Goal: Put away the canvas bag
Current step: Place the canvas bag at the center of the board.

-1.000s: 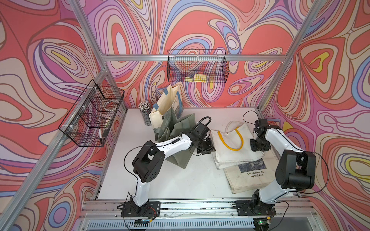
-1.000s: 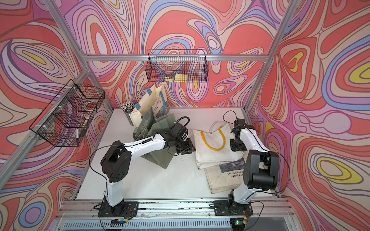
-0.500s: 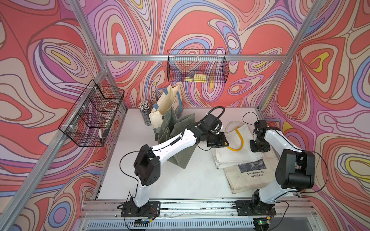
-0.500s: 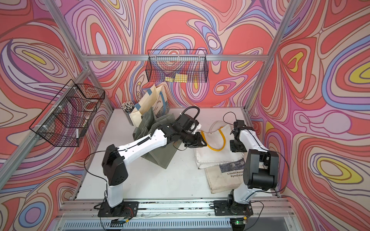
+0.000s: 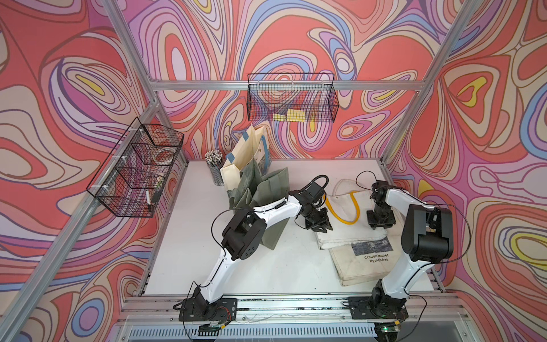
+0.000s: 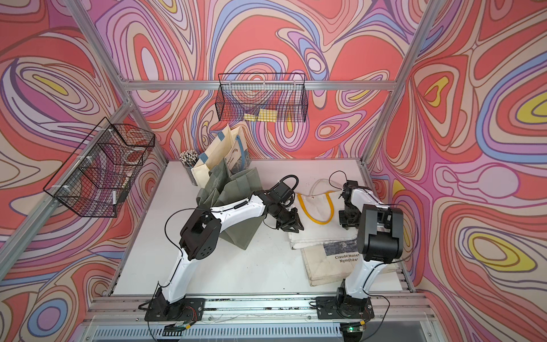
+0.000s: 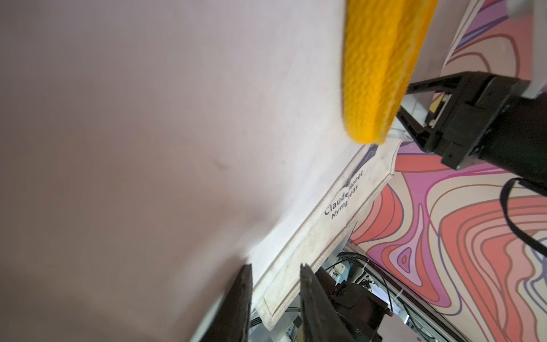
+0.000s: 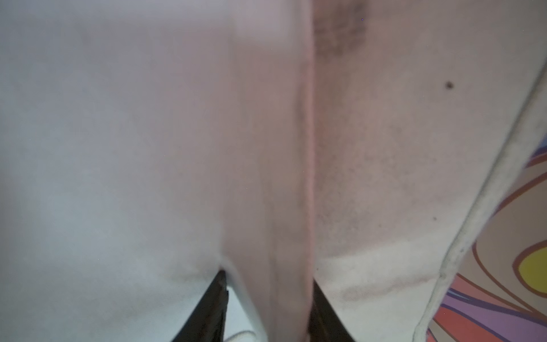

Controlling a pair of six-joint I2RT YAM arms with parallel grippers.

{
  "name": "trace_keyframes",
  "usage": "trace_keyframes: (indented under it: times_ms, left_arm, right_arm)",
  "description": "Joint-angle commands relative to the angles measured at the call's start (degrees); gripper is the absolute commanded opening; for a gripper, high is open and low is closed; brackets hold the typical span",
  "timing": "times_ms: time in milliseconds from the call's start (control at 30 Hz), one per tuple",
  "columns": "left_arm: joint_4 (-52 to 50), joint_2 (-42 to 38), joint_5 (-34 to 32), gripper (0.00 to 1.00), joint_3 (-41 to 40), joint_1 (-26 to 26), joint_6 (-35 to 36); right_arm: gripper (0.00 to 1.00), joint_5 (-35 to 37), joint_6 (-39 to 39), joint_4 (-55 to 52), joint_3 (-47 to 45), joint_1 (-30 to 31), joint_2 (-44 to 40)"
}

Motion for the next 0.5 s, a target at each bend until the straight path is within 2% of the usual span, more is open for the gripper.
trace_keyframes:
  times_ms: [0,200,467]
  left_arm:
    - [-1.0,3.0,1.0,0.32,0.9,2.1,-2.2]
    - [-3.4,6.2,0.8,0.33,5.7,5.5,-1.7]
    - [-11.9,13.2,-2.8,0.33,20.4,9.8,4.5]
  right_arm:
    - [0.40,-5.0,2.8,2.1,0.1,-0.1,6.1]
    - [0.37,-10.7,7.0,2.8,5.2,-0.1,12.3]
    - [0.37,-15.7,13.2,2.2,14.4,-0.1,17.9]
